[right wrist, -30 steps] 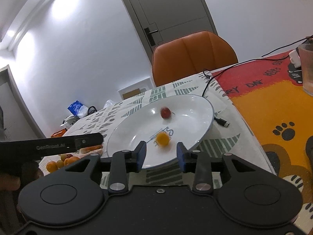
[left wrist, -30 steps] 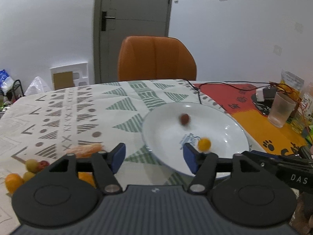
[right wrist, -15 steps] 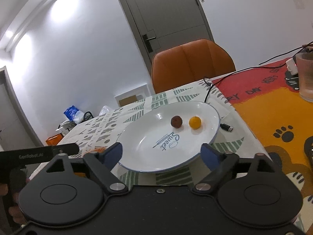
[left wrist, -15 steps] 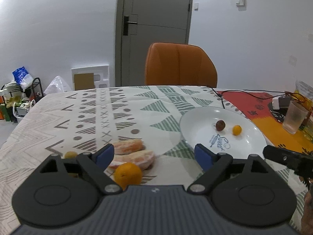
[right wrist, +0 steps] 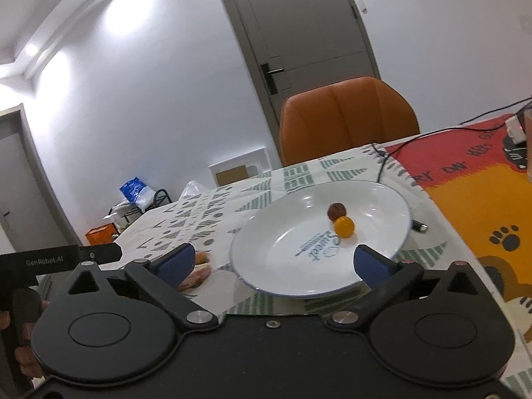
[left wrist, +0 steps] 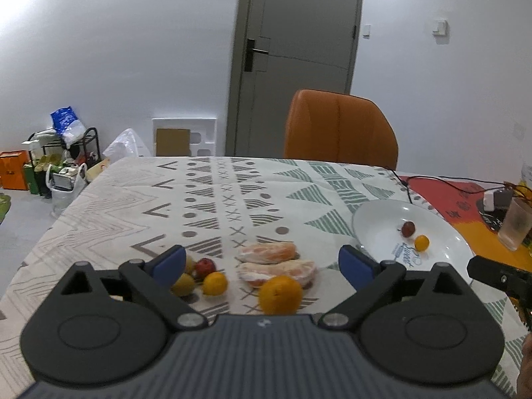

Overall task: Organize fruits
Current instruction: 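Move both open tools back toward the fruit cluster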

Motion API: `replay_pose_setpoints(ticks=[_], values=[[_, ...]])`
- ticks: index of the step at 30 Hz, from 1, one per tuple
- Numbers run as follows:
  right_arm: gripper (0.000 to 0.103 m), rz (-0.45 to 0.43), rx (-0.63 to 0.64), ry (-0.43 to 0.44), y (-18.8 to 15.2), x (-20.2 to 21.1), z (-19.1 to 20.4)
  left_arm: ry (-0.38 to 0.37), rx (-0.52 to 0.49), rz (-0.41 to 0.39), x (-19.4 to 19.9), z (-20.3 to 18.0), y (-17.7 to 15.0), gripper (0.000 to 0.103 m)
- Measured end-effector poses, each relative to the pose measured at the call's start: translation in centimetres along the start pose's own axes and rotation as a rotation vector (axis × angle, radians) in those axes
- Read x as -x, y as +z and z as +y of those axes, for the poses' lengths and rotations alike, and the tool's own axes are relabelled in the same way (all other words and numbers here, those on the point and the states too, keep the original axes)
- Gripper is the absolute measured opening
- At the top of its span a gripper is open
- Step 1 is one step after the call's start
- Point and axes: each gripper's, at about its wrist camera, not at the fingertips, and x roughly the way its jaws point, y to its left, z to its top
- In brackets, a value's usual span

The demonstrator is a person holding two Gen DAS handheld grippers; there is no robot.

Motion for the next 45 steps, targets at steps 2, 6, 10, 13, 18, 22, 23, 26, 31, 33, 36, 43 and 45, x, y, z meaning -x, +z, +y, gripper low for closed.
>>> replay_pose_setpoints(ticks=[2, 6, 10, 13, 18, 22, 23, 26, 31, 33, 36, 43, 45], values=[[0.103, 0.004, 0.011, 0.006, -0.1, -0.2, 0.6, 0.007, 0.007, -0.004, 0.3, 0.6, -0.1, 0.098], [0.103, 0.014, 0.022, 0.016, -0.2, -0.5, 1.5, 0.018, 0.020, -0.007, 0.8, 1.8, -0.3, 0.098], [0.103, 0.022, 0.037, 0.027, -0.3, -0.9, 2.5, 0.025, 0.030, -0.010, 1.2, 2.8, -0.4, 0.098], [0.103, 0.029, 0.048, 0.036, -0.4, -1.2, 3.2, 0.030, 0.036, -0.012, 1.4, 3.4, -0.5, 0.098], [0.103, 0.044, 0.067, 0.062, -0.7, -1.6, 4.4, 0.039, 0.050, -0.007, 1.6, 4.8, -0.6, 0.098], [0.103, 0.079, 0.074, 0.105, -0.9, -2.1, 5.2, 0.057, 0.068, 0.009, 1.5, 5.9, -0.7, 0.098], [0.103, 0.087, 0.077, 0.115, -1.0, -2.3, 5.4, 0.061, 0.076, 0.008, 1.6, 6.2, -0.8, 0.098], [0.103, 0.090, 0.106, 0.131, -1.4, -2.7, 6.2, 0.066, 0.096, 0.010, 1.6, 7.2, -1.0, 0.097], [0.102, 0.113, 0.127, 0.147, -1.6, -3.6, 7.0, 0.061, 0.110, 0.026, 0.9, 8.0, -1.4, 0.096], [0.099, 0.125, 0.130, 0.151, -1.6, -4.0, 7.2, 0.059, 0.115, 0.033, 0.6, 8.4, -1.6, 0.095], [0.093, 0.143, 0.139, 0.158, -1.8, -4.6, 7.7, 0.057, 0.122, 0.036, 0.1, 8.8, -1.8, 0.094], [0.083, 0.189, 0.147, 0.168, -2.1, -6.2, 8.6, 0.050, 0.140, 0.051, -1.1, 10.0, -2.1, 0.087], [0.081, 0.199, 0.148, 0.173, -2.1, -6.6, 8.8, 0.045, 0.143, 0.055, -1.4, 10.2, -2.1, 0.084]])
